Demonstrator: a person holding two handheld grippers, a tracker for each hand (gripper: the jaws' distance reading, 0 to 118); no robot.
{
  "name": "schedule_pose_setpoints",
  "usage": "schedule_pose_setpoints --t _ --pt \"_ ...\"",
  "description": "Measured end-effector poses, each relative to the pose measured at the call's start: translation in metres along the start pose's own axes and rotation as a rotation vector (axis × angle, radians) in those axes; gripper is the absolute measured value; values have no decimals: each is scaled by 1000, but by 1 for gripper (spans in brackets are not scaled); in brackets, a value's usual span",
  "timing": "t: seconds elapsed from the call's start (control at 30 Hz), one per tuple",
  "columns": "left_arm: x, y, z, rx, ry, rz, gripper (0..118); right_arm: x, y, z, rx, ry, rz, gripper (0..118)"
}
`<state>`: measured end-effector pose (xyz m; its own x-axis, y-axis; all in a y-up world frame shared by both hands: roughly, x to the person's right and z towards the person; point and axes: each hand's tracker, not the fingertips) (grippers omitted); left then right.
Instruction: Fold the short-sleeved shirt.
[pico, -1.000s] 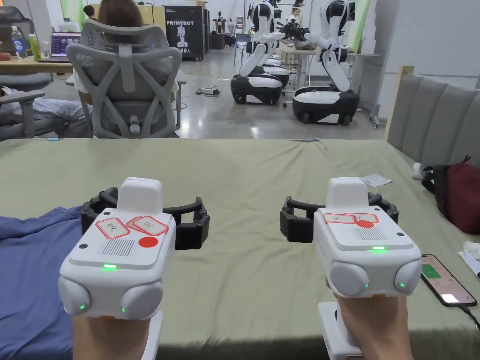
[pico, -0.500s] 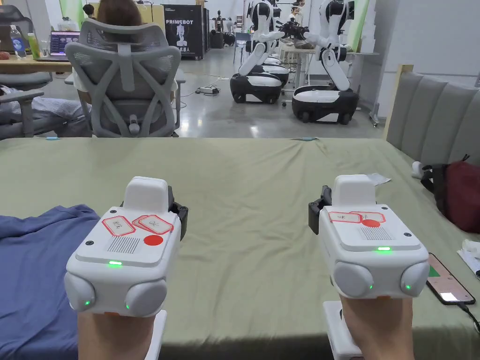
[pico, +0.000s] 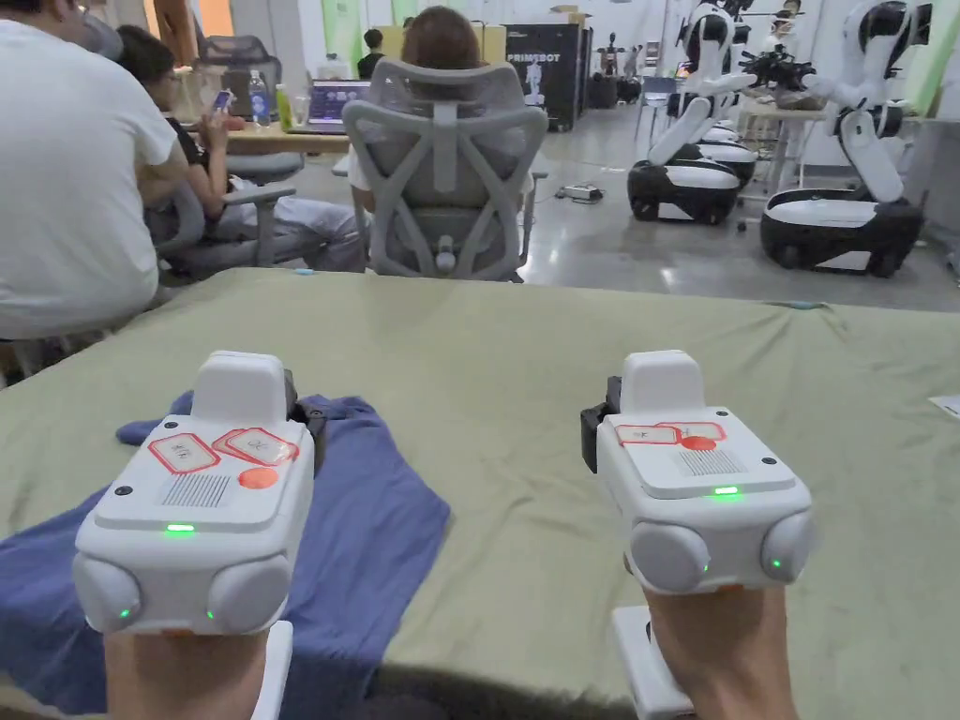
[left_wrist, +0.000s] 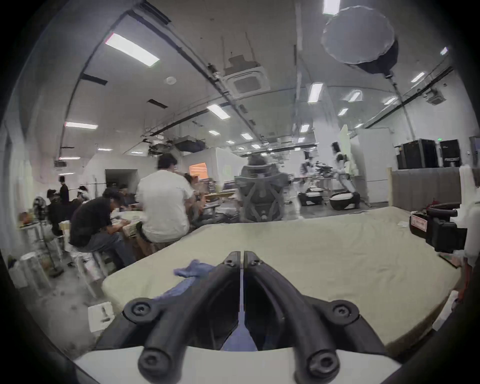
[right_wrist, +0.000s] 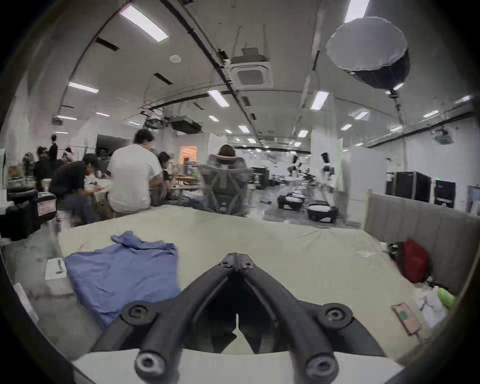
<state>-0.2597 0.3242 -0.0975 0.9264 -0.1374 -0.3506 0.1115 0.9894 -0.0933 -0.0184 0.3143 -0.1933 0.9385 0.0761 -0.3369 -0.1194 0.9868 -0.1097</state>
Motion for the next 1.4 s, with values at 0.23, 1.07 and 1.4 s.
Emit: schedule_pose_setpoints --t 0.23,1.07,1.4 --pt "-68 -26 -8 -89 124 26 1 -81 -1 -32 -26 153 26 0" --pt "35 -99 -387 -930 -339 130 3 -54 -30 -180 -240 187 74 0" --pt "64 -144 -413 -999 -338 142 102 -26 -44 -197 -284 147 75 0"
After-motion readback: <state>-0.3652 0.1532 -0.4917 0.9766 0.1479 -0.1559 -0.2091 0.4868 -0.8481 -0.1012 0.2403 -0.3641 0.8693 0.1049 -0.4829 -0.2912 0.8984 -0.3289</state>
